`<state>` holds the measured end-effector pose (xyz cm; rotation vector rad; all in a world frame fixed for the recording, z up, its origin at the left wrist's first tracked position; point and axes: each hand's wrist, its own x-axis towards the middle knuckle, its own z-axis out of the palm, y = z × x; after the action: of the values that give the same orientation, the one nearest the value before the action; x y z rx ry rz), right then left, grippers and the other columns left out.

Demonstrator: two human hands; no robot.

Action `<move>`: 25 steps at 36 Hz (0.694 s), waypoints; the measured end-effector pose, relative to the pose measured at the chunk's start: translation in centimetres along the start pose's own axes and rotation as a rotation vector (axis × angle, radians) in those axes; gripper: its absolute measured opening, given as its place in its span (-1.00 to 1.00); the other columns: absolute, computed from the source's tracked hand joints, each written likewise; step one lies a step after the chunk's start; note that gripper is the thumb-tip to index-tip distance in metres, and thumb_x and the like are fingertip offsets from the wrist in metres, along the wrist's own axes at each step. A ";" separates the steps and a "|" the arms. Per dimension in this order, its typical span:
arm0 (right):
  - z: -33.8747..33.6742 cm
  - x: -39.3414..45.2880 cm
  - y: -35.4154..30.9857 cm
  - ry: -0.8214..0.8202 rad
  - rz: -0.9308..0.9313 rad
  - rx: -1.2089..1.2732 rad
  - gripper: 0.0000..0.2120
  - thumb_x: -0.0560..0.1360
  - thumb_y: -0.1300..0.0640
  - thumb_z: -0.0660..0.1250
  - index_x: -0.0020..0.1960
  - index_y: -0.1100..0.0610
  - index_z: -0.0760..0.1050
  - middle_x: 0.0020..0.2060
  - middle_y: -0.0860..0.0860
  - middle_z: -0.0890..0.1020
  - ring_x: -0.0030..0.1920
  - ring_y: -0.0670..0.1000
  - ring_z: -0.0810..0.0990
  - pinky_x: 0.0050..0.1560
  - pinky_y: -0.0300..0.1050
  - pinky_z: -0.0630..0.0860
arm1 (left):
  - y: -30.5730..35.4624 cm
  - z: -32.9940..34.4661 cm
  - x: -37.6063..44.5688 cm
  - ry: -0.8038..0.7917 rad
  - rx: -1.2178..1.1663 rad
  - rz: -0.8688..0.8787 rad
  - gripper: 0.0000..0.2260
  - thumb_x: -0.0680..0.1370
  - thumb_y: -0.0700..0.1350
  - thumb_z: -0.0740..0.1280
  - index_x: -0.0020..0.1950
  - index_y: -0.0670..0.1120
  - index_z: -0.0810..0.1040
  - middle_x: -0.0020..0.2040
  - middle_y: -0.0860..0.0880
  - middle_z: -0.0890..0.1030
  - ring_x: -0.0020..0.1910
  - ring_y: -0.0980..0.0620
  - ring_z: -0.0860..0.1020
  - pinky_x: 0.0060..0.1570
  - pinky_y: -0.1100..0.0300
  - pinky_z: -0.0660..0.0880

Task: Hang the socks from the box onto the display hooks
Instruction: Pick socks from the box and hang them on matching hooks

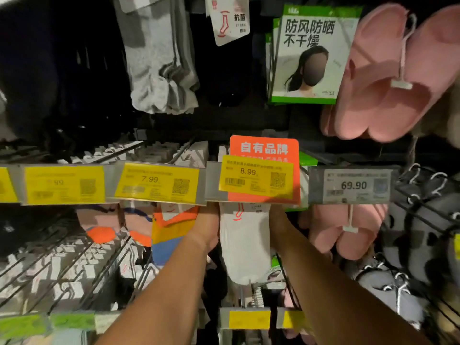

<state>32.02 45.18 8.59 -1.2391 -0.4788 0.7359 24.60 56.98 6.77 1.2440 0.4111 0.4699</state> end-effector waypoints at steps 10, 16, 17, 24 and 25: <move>1.2 -3.3 3.3 0.134 0.100 0.013 -0.58 0.65 -0.16 0.11 -0.05 0.07 0.63 -0.12 0.05 0.72 -0.19 0.04 0.69 -0.24 -0.14 0.58 | -2.0 0.9 -5.7 0.075 -0.047 -0.030 -0.50 0.70 0.06 0.12 -0.23 0.00 0.75 -0.23 -0.04 0.71 -0.23 -0.02 0.66 -0.07 0.11 0.49; -0.5 -7.4 3.8 0.277 0.083 -0.308 -0.49 0.65 -0.16 0.12 0.45 0.15 0.39 0.33 0.05 0.50 0.35 0.09 0.50 0.22 -0.09 0.44 | -3.9 -1.5 -8.8 0.086 0.455 -0.082 -0.64 0.71 0.08 0.08 0.28 -0.01 0.60 0.23 -0.04 0.67 0.26 -0.10 0.59 0.29 -0.05 0.47; -0.8 -8.2 4.3 0.351 -0.082 -0.550 -0.55 0.66 -0.03 0.12 0.43 0.20 0.40 0.31 0.10 0.51 0.34 0.11 0.51 0.24 -0.08 0.43 | -4.2 -1.8 -9.6 0.079 0.646 -0.111 -0.72 0.69 -0.03 0.13 0.26 -0.05 0.58 0.23 -0.08 0.65 0.27 -0.13 0.57 0.26 -0.02 0.47; -3.5 -12.2 10.4 0.328 -0.320 -1.196 -0.73 0.33 0.21 0.07 -0.01 0.18 0.39 -0.37 0.22 0.60 -0.46 0.19 0.59 -0.51 -0.18 0.49 | -4.4 -4.0 -15.2 0.265 0.981 -0.012 -0.75 0.53 -0.08 0.28 -0.27 -0.21 0.48 -0.32 -0.20 0.55 -0.24 -0.22 0.54 -0.26 -0.03 0.39; -3.5 -13.4 10.4 0.357 -0.325 -1.195 -0.75 0.35 0.20 0.09 0.02 0.17 0.36 -0.37 0.23 0.60 -0.44 0.20 0.60 -0.49 -0.18 0.51 | -4.1 -3.7 -16.0 0.219 1.026 -0.017 -0.76 0.55 -0.07 0.28 -0.24 -0.19 0.52 -0.29 -0.16 0.57 -0.22 -0.20 0.54 -0.25 0.00 0.37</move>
<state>22.75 34.57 -1.50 -2.2643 -0.8364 -0.1488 9.73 50.10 2.56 2.1801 0.9116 0.3810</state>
